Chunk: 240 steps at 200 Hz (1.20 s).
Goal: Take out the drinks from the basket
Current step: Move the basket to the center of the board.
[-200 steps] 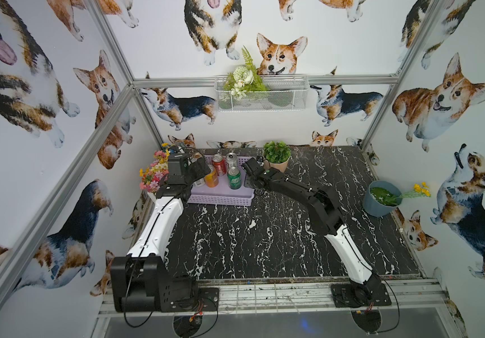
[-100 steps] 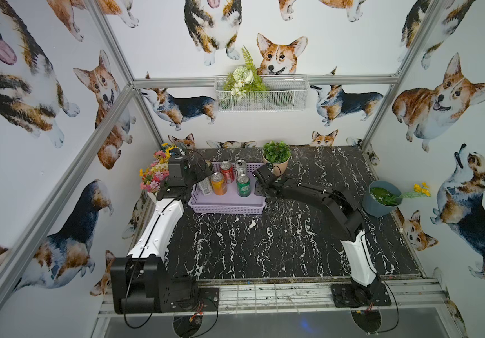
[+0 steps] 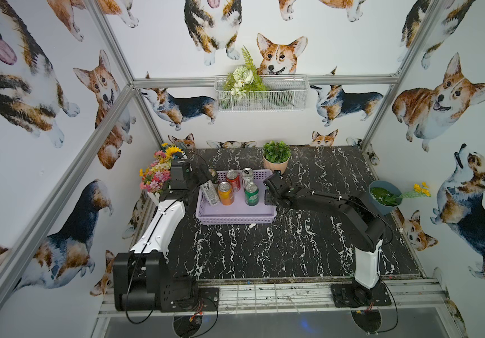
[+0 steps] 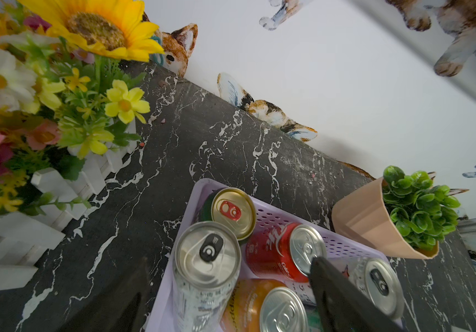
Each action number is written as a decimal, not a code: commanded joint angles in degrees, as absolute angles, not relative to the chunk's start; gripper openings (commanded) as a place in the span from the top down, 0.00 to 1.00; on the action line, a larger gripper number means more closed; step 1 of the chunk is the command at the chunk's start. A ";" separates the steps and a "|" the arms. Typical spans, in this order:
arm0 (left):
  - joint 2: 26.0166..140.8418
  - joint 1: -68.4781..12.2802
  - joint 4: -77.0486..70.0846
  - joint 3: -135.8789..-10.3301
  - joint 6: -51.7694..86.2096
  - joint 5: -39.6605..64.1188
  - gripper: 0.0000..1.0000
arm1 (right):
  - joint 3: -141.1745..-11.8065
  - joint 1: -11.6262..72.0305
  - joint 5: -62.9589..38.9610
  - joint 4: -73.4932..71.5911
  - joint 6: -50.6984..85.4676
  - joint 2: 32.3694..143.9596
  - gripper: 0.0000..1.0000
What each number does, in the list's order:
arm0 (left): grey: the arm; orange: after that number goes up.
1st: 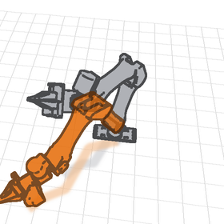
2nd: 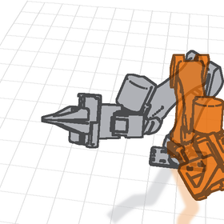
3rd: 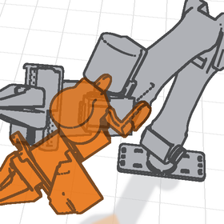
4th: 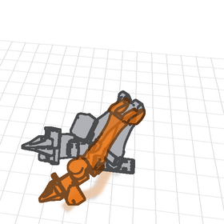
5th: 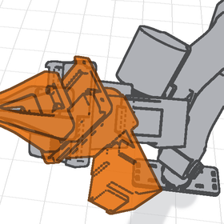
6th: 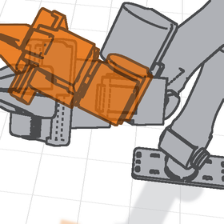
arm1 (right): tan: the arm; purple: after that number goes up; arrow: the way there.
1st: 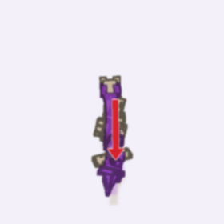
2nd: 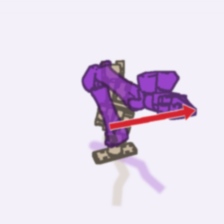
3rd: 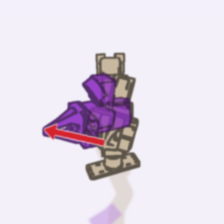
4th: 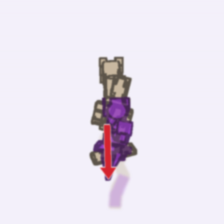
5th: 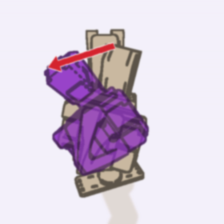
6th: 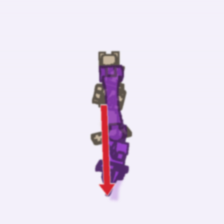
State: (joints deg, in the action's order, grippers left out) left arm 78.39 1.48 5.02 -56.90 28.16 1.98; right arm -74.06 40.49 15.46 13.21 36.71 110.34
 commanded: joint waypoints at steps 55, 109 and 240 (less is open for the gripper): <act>82.58 1.58 0.92 -58.85 26.71 5.30 0.17 | -63.87 39.38 16.45 15.67 30.57 103.18 1.00; 78.84 1.48 0.78 -56.45 27.42 6.75 0.12 | -58.80 39.20 17.08 14.35 31.55 99.55 1.00; 75.44 -0.20 2.63 -55.54 27.73 5.93 0.00 | -58.38 39.20 18.12 9.93 33.16 95.45 0.22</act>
State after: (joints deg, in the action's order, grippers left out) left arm 76.14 -0.16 2.55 -55.29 27.64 6.24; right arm -58.85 39.24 15.29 9.45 32.56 98.19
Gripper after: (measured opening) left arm 0.999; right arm 0.748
